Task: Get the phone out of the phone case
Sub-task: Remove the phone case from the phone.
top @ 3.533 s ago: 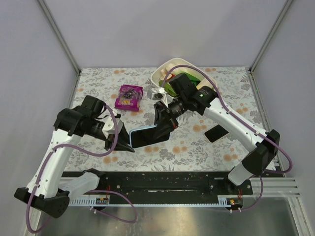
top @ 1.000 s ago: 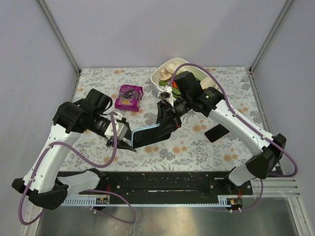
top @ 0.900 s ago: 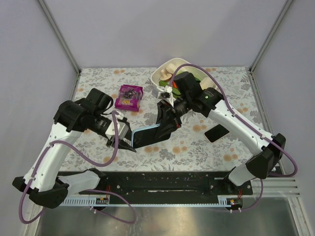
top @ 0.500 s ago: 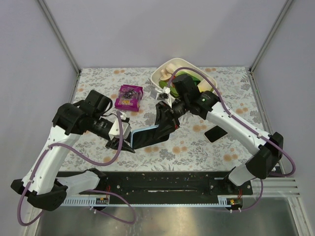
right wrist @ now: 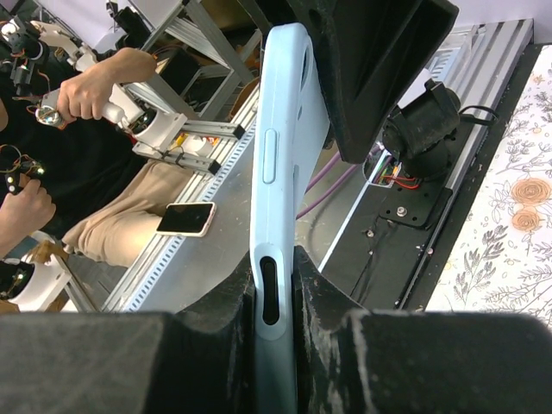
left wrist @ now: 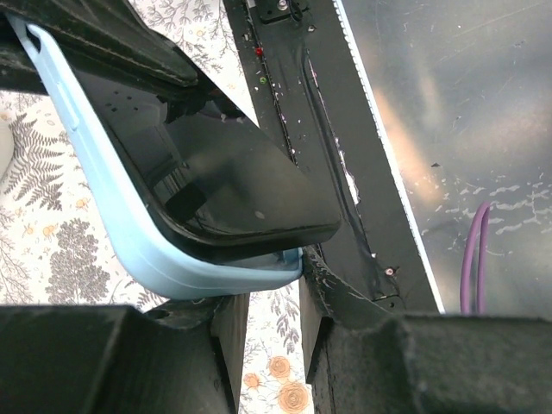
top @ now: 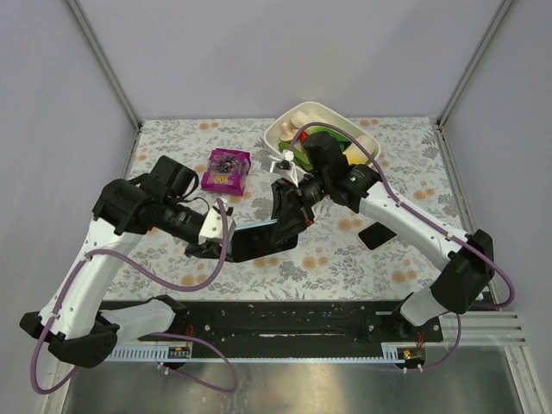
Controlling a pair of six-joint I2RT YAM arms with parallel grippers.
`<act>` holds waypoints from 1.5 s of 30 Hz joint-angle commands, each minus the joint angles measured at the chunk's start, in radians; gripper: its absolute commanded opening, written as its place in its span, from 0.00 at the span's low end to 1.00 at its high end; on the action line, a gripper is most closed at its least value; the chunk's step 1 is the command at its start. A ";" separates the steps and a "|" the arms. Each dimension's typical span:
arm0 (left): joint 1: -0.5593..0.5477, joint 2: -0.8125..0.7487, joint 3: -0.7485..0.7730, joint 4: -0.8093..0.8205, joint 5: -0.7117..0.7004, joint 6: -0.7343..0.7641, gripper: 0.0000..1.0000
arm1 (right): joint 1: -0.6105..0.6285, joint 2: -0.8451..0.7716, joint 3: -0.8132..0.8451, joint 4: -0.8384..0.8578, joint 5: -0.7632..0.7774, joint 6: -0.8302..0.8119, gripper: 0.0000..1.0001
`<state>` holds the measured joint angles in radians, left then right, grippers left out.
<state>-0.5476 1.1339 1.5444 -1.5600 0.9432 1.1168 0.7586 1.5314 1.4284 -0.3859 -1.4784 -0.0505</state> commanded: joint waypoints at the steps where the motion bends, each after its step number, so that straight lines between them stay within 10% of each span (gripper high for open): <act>1: -0.014 0.020 0.000 0.440 -0.058 -0.044 0.00 | 0.035 -0.005 0.018 0.096 -0.019 0.097 0.00; 13: 0.009 -0.063 -0.135 0.857 -0.221 -0.716 0.00 | 0.019 -0.019 0.021 0.096 0.050 0.089 0.00; 45: 0.113 -0.068 -0.049 1.068 -0.169 -1.097 0.00 | 0.034 0.013 0.066 -0.203 0.242 -0.184 0.00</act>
<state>-0.4335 1.0344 1.3922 -1.0389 0.7048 0.0608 0.6971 1.4937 1.5154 -0.5186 -1.1954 -0.2657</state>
